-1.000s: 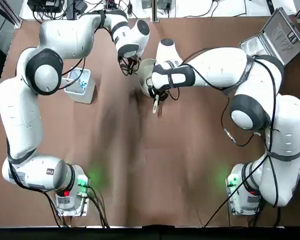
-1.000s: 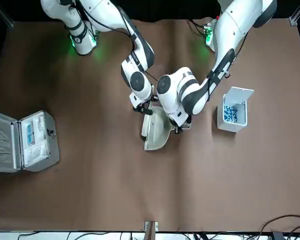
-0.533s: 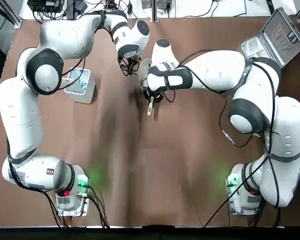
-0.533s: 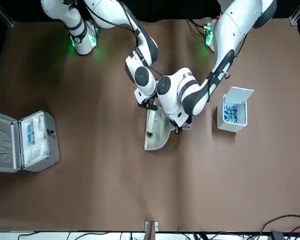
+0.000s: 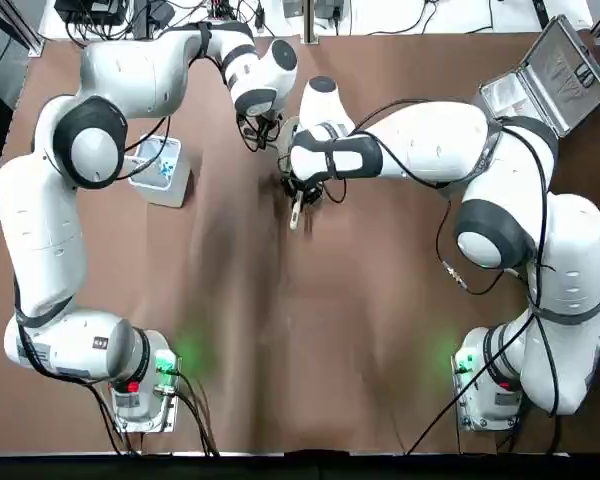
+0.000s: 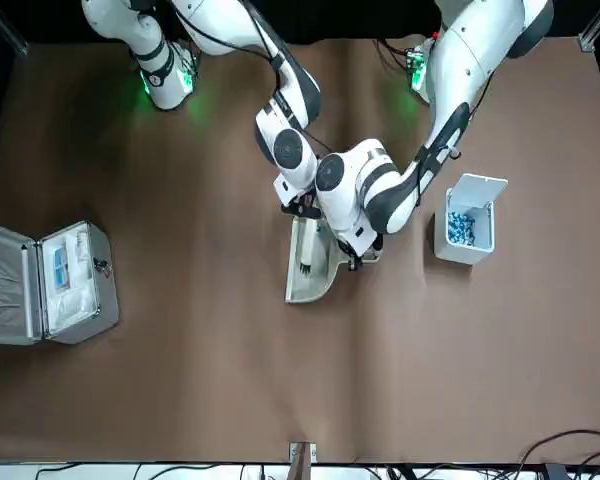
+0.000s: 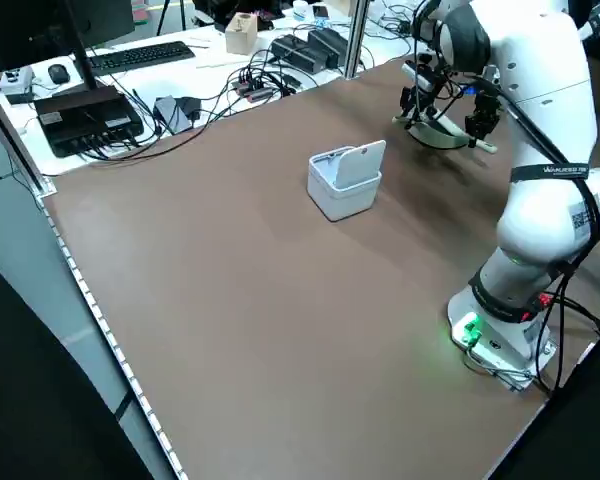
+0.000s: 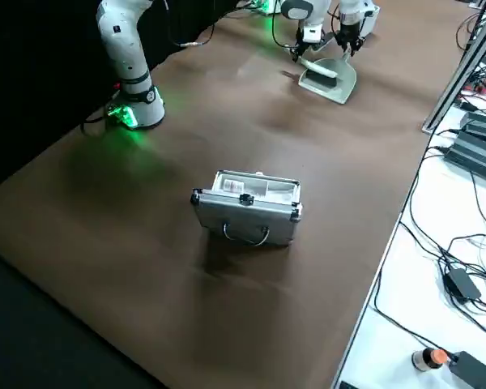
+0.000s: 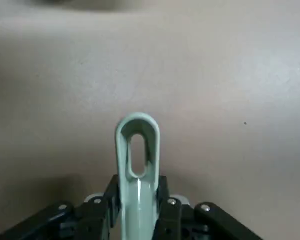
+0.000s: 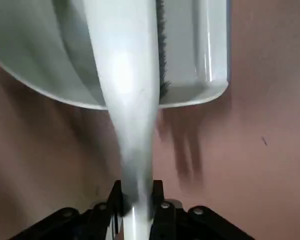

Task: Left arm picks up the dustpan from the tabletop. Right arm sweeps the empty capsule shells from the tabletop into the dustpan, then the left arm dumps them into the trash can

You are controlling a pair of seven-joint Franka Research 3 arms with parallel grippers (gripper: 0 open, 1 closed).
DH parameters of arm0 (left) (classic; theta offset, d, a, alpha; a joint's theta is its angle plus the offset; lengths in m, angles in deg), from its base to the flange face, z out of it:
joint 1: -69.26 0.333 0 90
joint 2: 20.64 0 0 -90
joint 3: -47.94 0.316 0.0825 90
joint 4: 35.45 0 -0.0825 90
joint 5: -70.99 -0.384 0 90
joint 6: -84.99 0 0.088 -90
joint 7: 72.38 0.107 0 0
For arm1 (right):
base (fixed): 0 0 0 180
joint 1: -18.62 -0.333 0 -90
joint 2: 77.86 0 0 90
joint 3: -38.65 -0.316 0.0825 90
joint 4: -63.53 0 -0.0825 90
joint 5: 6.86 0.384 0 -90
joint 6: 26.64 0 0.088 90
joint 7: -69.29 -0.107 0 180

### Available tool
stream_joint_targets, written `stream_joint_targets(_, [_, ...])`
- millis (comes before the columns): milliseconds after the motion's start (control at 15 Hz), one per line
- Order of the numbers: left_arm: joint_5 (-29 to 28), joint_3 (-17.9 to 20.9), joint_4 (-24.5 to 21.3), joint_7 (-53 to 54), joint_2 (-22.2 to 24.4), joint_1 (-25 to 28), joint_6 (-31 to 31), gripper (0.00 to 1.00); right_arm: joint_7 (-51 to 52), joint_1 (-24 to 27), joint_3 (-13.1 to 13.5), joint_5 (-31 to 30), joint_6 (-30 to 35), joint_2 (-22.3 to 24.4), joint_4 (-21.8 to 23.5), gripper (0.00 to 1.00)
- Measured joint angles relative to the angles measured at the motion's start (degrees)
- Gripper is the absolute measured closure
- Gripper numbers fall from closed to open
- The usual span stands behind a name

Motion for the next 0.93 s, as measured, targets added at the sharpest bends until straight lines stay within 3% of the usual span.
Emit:
stream_joint_targets(733, [0.3,0.1,0.2,-0.1,-1.0,2.7,-5.7,0.67,0.0,3.8,0.8,0.0,19.8,0.0,-9.8,0.73])
stream_joint_targets(933, [0.5,0.1,0.5,0.0,-1.0,3.7,-7.5,0.67,0.0,5.5,0.9,-0.1,22.4,0.1,-12.7,0.73])
